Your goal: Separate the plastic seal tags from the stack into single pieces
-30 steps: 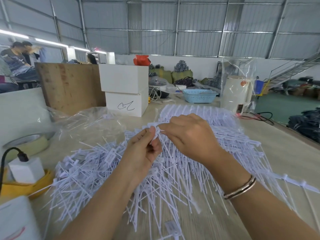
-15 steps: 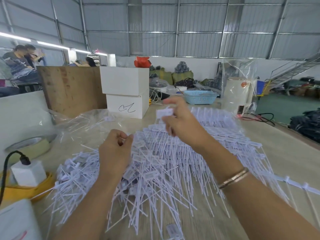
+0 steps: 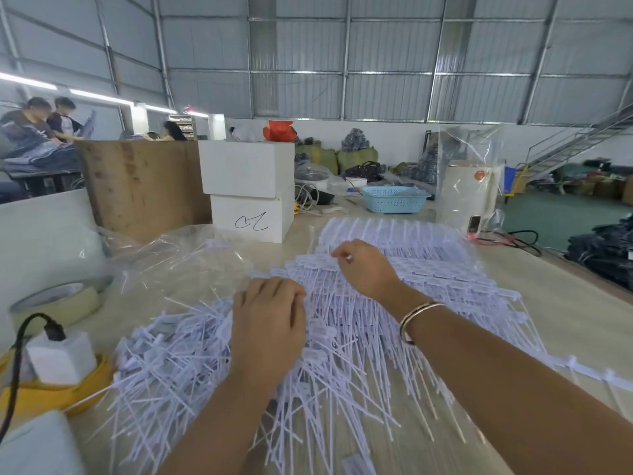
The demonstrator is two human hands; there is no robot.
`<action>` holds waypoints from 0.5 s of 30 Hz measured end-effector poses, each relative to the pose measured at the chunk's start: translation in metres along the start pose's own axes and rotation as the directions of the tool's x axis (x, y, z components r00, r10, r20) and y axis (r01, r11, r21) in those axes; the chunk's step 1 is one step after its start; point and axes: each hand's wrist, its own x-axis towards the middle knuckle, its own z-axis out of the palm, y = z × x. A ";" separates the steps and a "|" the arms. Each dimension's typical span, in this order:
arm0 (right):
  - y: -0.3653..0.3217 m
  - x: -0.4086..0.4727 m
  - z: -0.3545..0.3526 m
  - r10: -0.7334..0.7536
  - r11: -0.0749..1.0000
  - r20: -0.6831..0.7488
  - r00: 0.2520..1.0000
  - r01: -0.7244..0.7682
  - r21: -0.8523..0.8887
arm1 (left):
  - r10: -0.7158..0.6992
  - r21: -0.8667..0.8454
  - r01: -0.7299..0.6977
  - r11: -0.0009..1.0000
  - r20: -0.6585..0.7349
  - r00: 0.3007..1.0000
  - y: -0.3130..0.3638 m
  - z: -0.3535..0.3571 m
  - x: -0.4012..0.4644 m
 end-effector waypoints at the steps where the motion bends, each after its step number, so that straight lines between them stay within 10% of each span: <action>1: 0.011 0.001 0.000 0.043 0.992 0.040 0.998 -0.038 -0.120 | 0.029 0.032 -0.030 0.999 0.015 0.999 0.002 0.000 -0.001; 10: 0.021 0.020 0.024 0.059 0.795 0.159 0.986 0.050 -0.604 | 0.111 0.073 -0.114 0.991 0.046 0.993 0.000 0.005 -0.006; 15: 0.024 0.025 0.011 -0.026 0.862 0.128 0.991 0.088 -0.500 | 0.098 0.058 -0.101 0.993 0.049 0.994 -0.001 0.008 -0.006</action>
